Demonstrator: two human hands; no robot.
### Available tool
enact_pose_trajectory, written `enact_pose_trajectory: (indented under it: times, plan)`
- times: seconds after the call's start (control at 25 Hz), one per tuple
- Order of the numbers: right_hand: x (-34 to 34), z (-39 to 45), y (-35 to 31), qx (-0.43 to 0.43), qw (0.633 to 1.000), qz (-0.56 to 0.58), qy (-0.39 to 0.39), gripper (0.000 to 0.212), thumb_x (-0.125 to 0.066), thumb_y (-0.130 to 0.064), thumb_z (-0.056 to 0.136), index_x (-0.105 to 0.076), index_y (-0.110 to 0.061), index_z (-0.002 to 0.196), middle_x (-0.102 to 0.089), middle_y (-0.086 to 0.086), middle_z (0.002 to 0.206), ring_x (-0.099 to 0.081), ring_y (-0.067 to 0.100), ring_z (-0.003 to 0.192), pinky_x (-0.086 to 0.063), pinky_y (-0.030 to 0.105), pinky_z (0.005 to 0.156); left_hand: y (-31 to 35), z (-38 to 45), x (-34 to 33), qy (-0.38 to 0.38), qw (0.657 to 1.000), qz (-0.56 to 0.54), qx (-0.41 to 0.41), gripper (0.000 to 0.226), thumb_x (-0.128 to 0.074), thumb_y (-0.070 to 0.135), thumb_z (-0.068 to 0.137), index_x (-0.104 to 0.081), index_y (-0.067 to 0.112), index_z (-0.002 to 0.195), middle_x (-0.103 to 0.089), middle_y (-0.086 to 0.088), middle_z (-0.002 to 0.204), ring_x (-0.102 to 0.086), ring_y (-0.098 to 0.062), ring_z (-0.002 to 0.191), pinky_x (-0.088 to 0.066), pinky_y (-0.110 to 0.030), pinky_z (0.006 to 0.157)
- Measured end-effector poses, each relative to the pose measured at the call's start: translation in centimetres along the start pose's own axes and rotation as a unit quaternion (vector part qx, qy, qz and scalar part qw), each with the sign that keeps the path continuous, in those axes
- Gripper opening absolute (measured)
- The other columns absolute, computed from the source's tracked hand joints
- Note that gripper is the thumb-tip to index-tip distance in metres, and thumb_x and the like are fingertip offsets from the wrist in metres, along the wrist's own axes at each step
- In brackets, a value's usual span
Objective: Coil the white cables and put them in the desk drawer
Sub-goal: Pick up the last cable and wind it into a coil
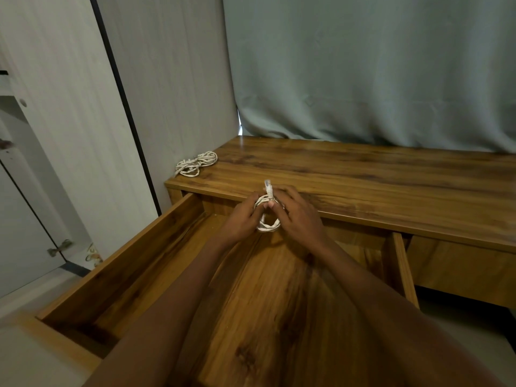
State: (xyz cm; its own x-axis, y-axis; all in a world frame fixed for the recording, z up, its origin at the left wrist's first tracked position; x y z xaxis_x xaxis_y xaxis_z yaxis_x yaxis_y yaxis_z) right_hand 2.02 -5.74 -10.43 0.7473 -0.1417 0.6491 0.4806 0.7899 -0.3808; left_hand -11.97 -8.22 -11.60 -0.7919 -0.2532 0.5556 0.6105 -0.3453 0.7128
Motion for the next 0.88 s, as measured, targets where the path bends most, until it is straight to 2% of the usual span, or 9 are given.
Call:
enact_pose_trajectory:
  times: [0.12, 0.2, 0.28, 0.44, 0.6, 0.72, 0.76, 0.8, 0.88]
  plan:
    - [1.2, 0.5, 0.3, 0.015, 0.993, 0.092, 0.075, 0.03, -0.048, -0.03, 0.104, -0.068, -0.014, 0.12, -0.055, -0.003, 0.134, -0.056, 0.011, 0.12, -0.048, 0.034, 0.095, 1.3, -0.3, -0.5, -0.024, 0.998, -0.051, -0.001, 0.031, -0.048, 0.031, 0.103, -0.039, 0.025, 0.132, -0.063, 0.012, 0.111, -0.065, 0.004, 0.088, -0.05, -0.019, 0.071]
    - [2.0, 0.7, 0.5, -0.013, 0.985, 0.136, 0.105, 0.026, -0.05, -0.029, 0.104, -0.069, -0.013, 0.109, -0.063, -0.002, 0.11, -0.062, 0.011, 0.101, -0.051, 0.037, 0.084, 1.7, -0.3, -1.0, -0.038, 0.998, -0.041, -0.017, 0.033, -0.049, 0.03, 0.103, -0.034, 0.027, 0.132, -0.061, 0.008, 0.12, -0.064, 0.002, 0.103, -0.052, -0.022, 0.083]
    - [2.0, 0.7, 1.2, -0.072, 0.977, 0.173, 0.1, 0.021, -0.05, -0.032, 0.104, -0.064, -0.017, 0.101, -0.068, -0.004, 0.089, -0.065, 0.009, 0.078, -0.051, 0.04, 0.068, 1.7, -0.2, -1.5, -0.053, 0.998, -0.024, -0.025, 0.033, -0.05, 0.028, 0.102, -0.032, 0.029, 0.13, -0.06, 0.005, 0.125, -0.063, -0.001, 0.107, -0.051, -0.023, 0.087]
    - [2.4, 0.8, 2.6, -0.156, 0.962, 0.197, 0.104, 0.026, -0.048, -0.039, 0.104, -0.062, -0.017, 0.1, -0.069, 0.005, 0.074, -0.063, 0.016, 0.062, -0.05, 0.039, 0.058, 2.3, -0.7, -2.5, -0.065, 0.996, 0.021, -0.063, 0.036, -0.049, 0.02, 0.103, -0.032, 0.015, 0.134, -0.058, 0.004, 0.124, -0.061, 0.003, 0.102, -0.049, -0.016, 0.083]
    - [2.1, 1.0, 4.8, -0.267, 0.923, 0.25, 0.12, 0.027, -0.053, -0.034, 0.101, -0.069, -0.013, 0.1, -0.065, 0.007, 0.071, -0.058, 0.021, 0.062, -0.048, 0.038, 0.064, 3.7, -0.7, -3.1, -0.06, 0.992, 0.045, -0.1, 0.035, -0.048, 0.017, 0.103, -0.034, 0.01, 0.134, -0.061, 0.004, 0.112, -0.06, 0.007, 0.093, -0.045, -0.009, 0.078]
    - [0.9, 0.3, 5.9, -0.372, 0.841, 0.386, 0.075, 0.024, -0.061, -0.019, 0.097, -0.072, 0.001, 0.104, -0.07, 0.014, 0.078, -0.064, 0.027, 0.071, -0.053, 0.04, 0.07, 4.2, -0.9, -3.3, -0.069, 0.988, 0.063, -0.126, 0.034, -0.048, 0.019, 0.104, -0.038, 0.014, 0.136, -0.062, 0.003, 0.118, -0.06, -0.001, 0.098, -0.043, -0.009, 0.081]
    - [0.7, 0.0, 5.8, -0.387, 0.825, 0.408, 0.058, 0.024, -0.063, -0.015, 0.096, -0.071, 0.005, 0.106, -0.071, 0.017, 0.081, -0.065, 0.028, 0.072, -0.053, 0.037, 0.07, 4.3, -1.1, -3.3, -0.069, 0.985, 0.074, -0.138, 0.034, -0.047, 0.02, 0.104, -0.04, 0.014, 0.136, -0.062, 0.004, 0.119, -0.059, -0.002, 0.1, -0.041, -0.007, 0.082]
    - [0.6, -0.1, 5.7, -0.389, 0.82, 0.417, 0.05, 0.023, -0.064, -0.013, 0.095, -0.07, 0.005, 0.107, -0.072, 0.016, 0.082, -0.065, 0.027, 0.072, -0.053, 0.034, 0.068, 4.3, -1.2, -3.2, -0.066, 0.984, 0.08, -0.146, 0.033, -0.047, 0.021, 0.104, -0.041, 0.014, 0.136, -0.062, 0.004, 0.12, -0.059, -0.002, 0.102, -0.04, -0.006, 0.083]
    - [0.6, -0.2, 5.2, -0.379, 0.819, 0.427, 0.053, 0.021, -0.066, -0.012, 0.093, -0.068, -0.006, 0.113, -0.073, 0.01, 0.086, -0.067, 0.02, 0.07, -0.054, 0.028, 0.062, 4.0, -1.4, -2.8, -0.057, 0.984, 0.079, -0.148, 0.032, -0.046, 0.024, 0.105, -0.043, 0.018, 0.136, -0.061, 0.005, 0.124, -0.059, -0.004, 0.108, -0.042, -0.011, 0.088]
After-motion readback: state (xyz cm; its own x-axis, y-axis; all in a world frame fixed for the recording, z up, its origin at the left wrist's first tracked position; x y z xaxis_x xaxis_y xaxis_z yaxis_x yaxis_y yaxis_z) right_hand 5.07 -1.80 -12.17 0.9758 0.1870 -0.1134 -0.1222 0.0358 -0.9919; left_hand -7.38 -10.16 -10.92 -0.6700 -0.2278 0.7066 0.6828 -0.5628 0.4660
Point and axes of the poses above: each hand's wrist, its own z-axis towards the middle knuckle, its own x-axis out of the back of the hand, y = z × x, the point moved 7 cm from there along z, towards the middle knuckle
